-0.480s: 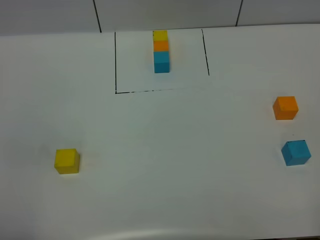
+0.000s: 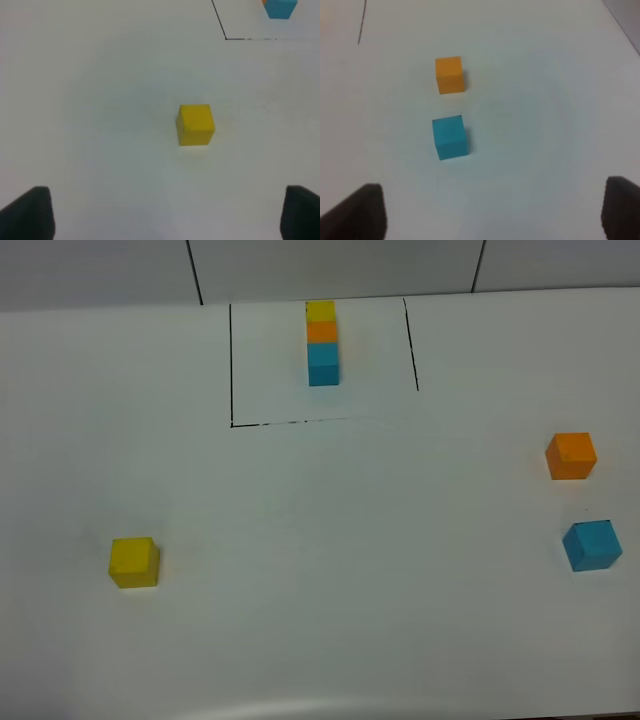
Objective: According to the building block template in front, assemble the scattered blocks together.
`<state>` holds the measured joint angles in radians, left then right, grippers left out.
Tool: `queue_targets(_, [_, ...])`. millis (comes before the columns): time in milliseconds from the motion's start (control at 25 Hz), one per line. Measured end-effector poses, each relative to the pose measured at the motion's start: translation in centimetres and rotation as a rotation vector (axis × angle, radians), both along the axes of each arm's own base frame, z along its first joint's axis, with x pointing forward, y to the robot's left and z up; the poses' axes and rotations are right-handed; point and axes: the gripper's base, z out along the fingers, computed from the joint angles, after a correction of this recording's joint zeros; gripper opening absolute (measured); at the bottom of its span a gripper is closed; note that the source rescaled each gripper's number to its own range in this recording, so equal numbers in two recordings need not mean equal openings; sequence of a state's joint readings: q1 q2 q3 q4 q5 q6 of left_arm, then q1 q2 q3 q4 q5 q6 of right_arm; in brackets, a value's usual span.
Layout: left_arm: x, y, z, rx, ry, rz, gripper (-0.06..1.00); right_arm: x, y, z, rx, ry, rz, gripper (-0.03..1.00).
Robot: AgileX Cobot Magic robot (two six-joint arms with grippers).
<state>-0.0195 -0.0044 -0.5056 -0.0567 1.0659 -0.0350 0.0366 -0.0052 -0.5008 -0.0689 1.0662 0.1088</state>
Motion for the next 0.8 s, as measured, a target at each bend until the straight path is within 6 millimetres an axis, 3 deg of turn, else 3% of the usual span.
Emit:
queue_targets(200, [0.2,0.0,0.1,0.012,0.002,-0.006,0.91,0.0,0.0,0.0,0.0,0.0,0.0,0.75])
queue_targets(400, [1.6,0.0,1.7,0.04,-0.02,-0.022,0.9,0.0,0.0,0.0,0.0,0.0,0.0,0.75])
queue_targets(520, [3.2,0.0,2.7,0.041,0.0,-0.022,0.9,0.0,0.0,0.0,0.0,0.0,0.0,0.75])
queue_targets(800, [9.3,-0.6,4.9,-0.018,0.173,-0.043,0.9,0.0,0.0,0.0,0.0,0.0,0.0,0.75])
